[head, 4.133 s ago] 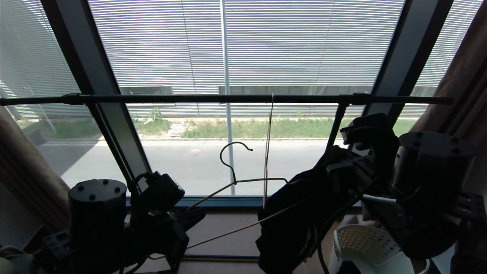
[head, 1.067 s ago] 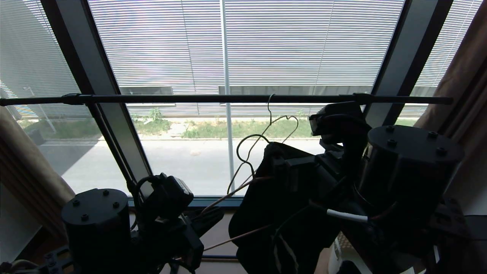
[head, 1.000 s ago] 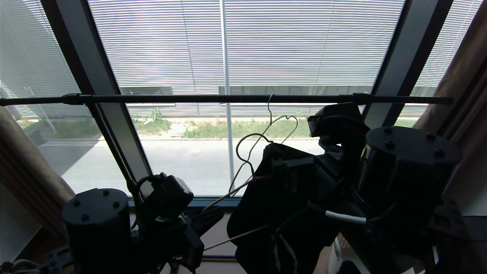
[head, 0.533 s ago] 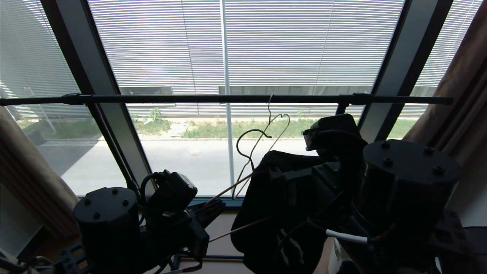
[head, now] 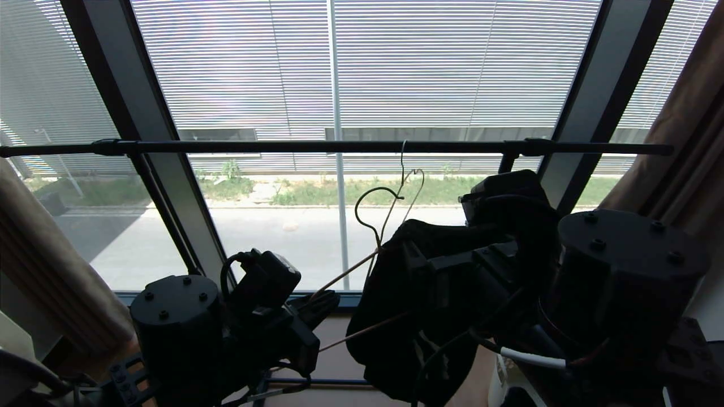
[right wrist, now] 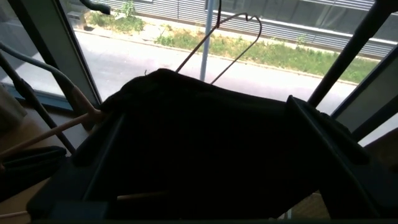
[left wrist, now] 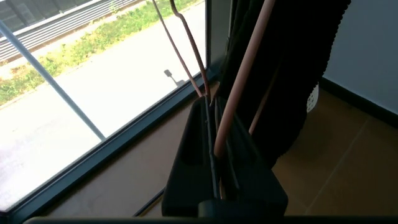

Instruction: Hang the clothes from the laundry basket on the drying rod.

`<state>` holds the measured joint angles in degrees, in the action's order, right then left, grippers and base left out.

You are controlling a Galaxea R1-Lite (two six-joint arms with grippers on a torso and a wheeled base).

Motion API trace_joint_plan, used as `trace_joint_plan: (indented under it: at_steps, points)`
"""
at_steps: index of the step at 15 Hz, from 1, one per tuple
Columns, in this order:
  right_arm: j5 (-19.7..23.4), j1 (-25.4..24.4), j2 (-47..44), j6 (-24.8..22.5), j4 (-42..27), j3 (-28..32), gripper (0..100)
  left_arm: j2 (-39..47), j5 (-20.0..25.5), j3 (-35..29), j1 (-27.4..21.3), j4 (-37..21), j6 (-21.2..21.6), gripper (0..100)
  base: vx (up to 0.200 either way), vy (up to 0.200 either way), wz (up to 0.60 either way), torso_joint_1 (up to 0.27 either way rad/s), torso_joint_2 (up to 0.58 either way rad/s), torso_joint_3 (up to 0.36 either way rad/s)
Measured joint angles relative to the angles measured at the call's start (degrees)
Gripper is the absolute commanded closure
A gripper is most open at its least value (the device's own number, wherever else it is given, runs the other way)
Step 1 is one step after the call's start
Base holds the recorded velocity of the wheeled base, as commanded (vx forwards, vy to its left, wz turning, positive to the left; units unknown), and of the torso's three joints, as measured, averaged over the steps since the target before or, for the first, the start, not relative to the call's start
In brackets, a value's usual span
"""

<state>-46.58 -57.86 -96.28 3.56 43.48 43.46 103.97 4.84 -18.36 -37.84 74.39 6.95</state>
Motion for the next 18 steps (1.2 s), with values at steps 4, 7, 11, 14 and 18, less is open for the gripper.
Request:
trace_joint_plan:
  at_steps: [4,7,11,14,18]
  points:
    - [0.09,-0.57,0.98,-1.18,0.52,-1.49,0,0.13,-0.38,-0.24,0.2,-0.18,-0.02,100,0.0,0.0,0.0,0.0,0.0,0.0]
    - [0.24,-0.57,1.71,-1.18,0.46,-2.36,0,0.11,-0.38,-0.52,0.33,0.04,-0.02,100,0.0,0.0,0.0,0.0,0.0,0.0]
    - [4.57,0.56,5.79,-4.24,-0.05,-3.88,0,-0.45,0.11,1.22,0.38,0.59,0.09,100,0.0,0.0,0.0,0.0,0.0,0.0]
    - [22.64,7.84,12.08,-10.2,-5.22,-6.0,0,-1.02,0.35,3.18,0.38,2.74,0.09,100,0.0,0.0,0.0,0.0,0.0,0.0]
    - [54.48,23.55,20.59,-18.4,-40.23,2.02,0,-2.77,4.07,6.88,0.3,4.33,0.18,100,0.0,0.0,0.0,0.0,0.0,0.0]
